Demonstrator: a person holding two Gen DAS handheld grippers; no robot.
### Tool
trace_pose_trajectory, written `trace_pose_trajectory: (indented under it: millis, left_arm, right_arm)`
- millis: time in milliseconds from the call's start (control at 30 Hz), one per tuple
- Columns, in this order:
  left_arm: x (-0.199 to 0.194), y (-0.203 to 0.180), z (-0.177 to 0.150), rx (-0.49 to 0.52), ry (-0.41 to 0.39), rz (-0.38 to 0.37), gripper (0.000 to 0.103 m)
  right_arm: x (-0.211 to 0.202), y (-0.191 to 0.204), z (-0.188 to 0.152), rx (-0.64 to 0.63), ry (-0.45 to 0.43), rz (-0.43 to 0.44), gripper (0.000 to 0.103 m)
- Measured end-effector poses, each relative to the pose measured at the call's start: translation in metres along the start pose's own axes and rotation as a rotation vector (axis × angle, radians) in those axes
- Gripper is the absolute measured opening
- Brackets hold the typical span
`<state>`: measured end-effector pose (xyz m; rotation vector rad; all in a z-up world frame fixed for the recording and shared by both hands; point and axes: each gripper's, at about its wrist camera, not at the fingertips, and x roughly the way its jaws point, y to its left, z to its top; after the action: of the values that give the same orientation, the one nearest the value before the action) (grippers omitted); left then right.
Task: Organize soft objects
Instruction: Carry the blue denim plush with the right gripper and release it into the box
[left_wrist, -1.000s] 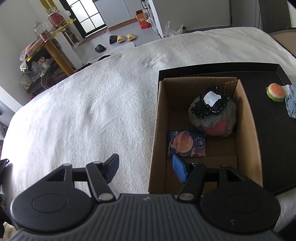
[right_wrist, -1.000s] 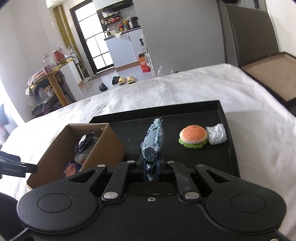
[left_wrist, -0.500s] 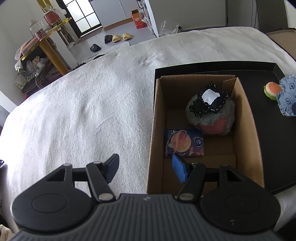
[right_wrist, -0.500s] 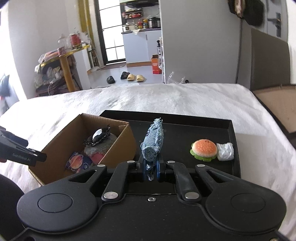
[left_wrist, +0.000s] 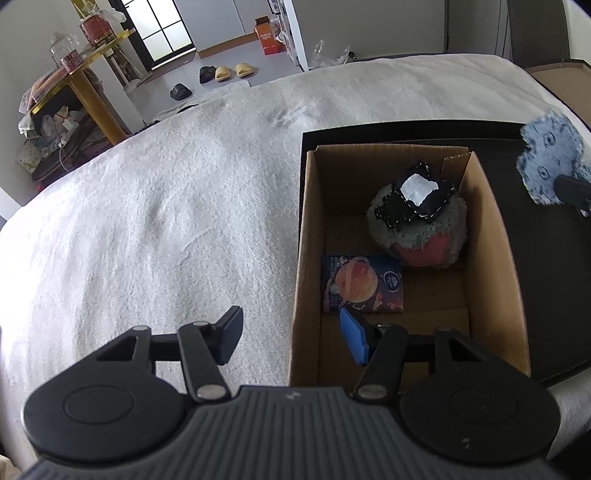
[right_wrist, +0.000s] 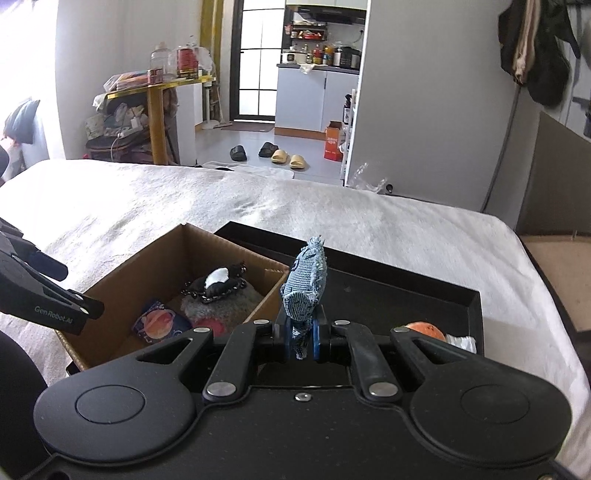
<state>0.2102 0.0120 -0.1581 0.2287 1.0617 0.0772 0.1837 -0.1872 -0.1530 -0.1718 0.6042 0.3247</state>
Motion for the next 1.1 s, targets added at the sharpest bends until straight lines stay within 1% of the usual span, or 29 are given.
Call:
trace_pose_trajectory:
  millis: [167,233,333,467,533,733,933,1000,1033,1067,1100]
  left_arm:
    - [0.005,0.004,0.000,-0.013,0.010,-0.022,0.050]
    - [0.009,0.007,0.000,-0.020,0.023,-0.035,0.039]
    - [0.015,0.008,-0.001,-0.028,0.041,-0.046,0.028]
    - [0.018,0.010,-0.002,-0.032,0.047,-0.054,0.022]
    - [0.020,0.009,-0.002,-0.030,0.053,-0.061,0.017]
    - [0.022,0.013,-0.003,-0.045,0.055,-0.093,0.010]
    - [0.022,0.019,-0.003,-0.071,0.050,-0.122,0.010]
    - [0.021,0.019,-0.004,-0.070,0.049,-0.120,0.010]
    - [0.021,0.018,-0.004,-0.068,0.049,-0.119,0.010]
    - [0.021,0.018,-0.004,-0.066,0.048,-0.118,0.010]
    - [0.020,0.017,-0.004,-0.065,0.047,-0.117,0.010]
  right_arm:
    - [0.003,0.011,0.008,-0.045,-0.017,0.008,0.011]
    - [0.005,0.015,0.012,-0.062,-0.021,0.017,0.011]
    - [0.004,0.021,0.016,-0.091,-0.031,0.034,0.011]
    - [0.009,0.027,0.019,-0.123,-0.025,0.052,0.011]
    - [0.010,0.030,0.021,-0.140,-0.023,0.059,0.011]
    - [0.015,0.042,0.026,-0.175,-0.018,0.088,0.011]
    - [0.020,0.056,0.037,-0.209,-0.026,0.123,0.012]
    - [0.021,0.060,0.039,-0.222,-0.029,0.135,0.013]
    - [0.022,0.061,0.040,-0.224,-0.025,0.140,0.019]
    - [0.022,0.062,0.041,-0.225,-0.018,0.144,0.028]
    - [0.023,0.063,0.041,-0.227,-0.011,0.143,0.034]
